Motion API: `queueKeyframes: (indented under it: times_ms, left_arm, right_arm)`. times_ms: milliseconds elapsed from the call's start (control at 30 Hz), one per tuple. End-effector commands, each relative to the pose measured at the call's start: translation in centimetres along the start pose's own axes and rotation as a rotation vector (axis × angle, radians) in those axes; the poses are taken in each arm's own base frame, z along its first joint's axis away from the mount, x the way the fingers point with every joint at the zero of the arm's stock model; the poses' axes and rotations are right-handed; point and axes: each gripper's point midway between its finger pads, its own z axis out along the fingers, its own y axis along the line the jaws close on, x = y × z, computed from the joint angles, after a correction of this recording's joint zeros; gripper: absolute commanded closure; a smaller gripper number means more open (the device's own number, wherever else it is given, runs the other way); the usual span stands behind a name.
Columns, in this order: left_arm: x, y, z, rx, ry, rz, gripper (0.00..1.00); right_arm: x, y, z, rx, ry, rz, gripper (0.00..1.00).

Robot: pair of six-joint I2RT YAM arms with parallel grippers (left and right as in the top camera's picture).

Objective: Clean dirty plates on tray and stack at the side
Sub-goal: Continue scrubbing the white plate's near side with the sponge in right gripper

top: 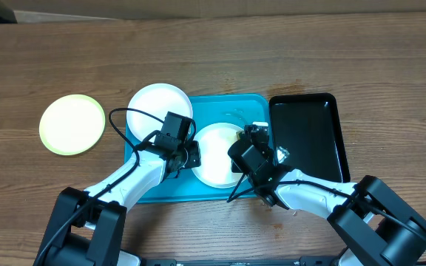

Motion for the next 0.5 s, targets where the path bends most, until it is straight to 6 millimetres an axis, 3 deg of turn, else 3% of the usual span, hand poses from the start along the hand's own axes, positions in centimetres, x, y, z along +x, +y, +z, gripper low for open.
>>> queueKeyframes:
  times_ms: [0, 467]
  left_arm:
    - [1.57, 1.10, 1.06, -0.050, 0.053, -0.005, 0.96]
    - [1.58, 1.10, 1.06, -0.050, 0.053, -0.005, 0.96]
  right_arm:
    - [0.35, -0.22, 0.30, 0.003, 0.005, -0.013, 0.96]
    - [-0.05, 0.21, 0.21, -0.006, -0.020, -0.010, 0.96]
